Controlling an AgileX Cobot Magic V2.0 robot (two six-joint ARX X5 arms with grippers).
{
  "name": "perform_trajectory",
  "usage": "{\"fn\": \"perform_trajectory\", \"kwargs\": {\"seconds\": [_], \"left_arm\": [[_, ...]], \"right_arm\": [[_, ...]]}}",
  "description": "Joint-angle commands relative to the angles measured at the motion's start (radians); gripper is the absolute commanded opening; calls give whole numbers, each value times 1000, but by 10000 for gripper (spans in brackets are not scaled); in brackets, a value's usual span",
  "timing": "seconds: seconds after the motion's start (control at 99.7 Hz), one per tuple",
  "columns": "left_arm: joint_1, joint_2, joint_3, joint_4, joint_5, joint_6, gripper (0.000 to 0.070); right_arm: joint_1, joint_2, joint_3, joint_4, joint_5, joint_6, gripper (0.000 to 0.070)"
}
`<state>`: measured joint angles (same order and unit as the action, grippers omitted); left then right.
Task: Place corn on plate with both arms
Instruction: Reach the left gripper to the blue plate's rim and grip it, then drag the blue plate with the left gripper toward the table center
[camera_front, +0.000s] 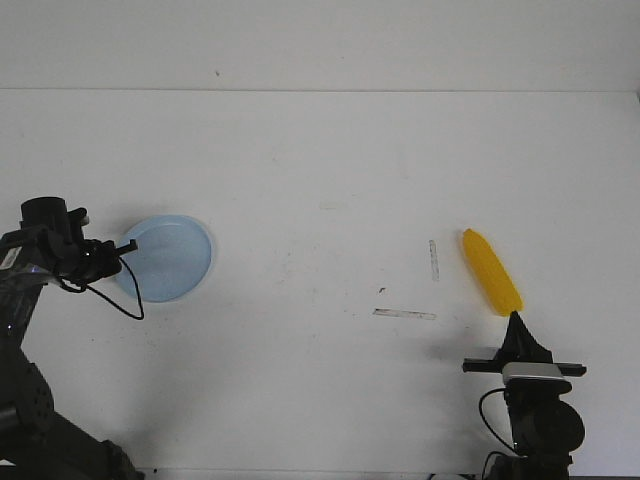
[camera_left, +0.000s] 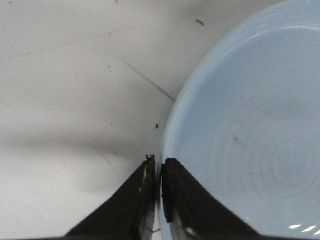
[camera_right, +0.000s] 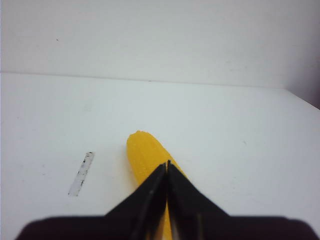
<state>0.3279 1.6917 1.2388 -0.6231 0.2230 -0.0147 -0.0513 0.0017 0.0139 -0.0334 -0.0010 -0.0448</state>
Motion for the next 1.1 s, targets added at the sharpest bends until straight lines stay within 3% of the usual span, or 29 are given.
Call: {"fn": "perform_trajectory", "kwargs": {"seconds": [0.0, 0.351, 0.582, 0.782, 1.093], "left_arm": [[-3, -26, 18, 15, 32, -6, 0], [-86, -234, 24, 42, 173, -32, 0], [-283, -338, 24, -8, 246, -31, 0], [-476, -328, 24, -116, 246, 27, 0], [-696, -219, 24, -124, 232, 76, 0]], "right_arm": [[0, 0, -1, 11, 0, 11, 10], [0, 0, -1, 11, 0, 16, 10], [0, 0, -1, 11, 0, 16, 10], [0, 0, -1, 11, 0, 16, 10], [0, 0, -1, 11, 0, 18, 10]]}}
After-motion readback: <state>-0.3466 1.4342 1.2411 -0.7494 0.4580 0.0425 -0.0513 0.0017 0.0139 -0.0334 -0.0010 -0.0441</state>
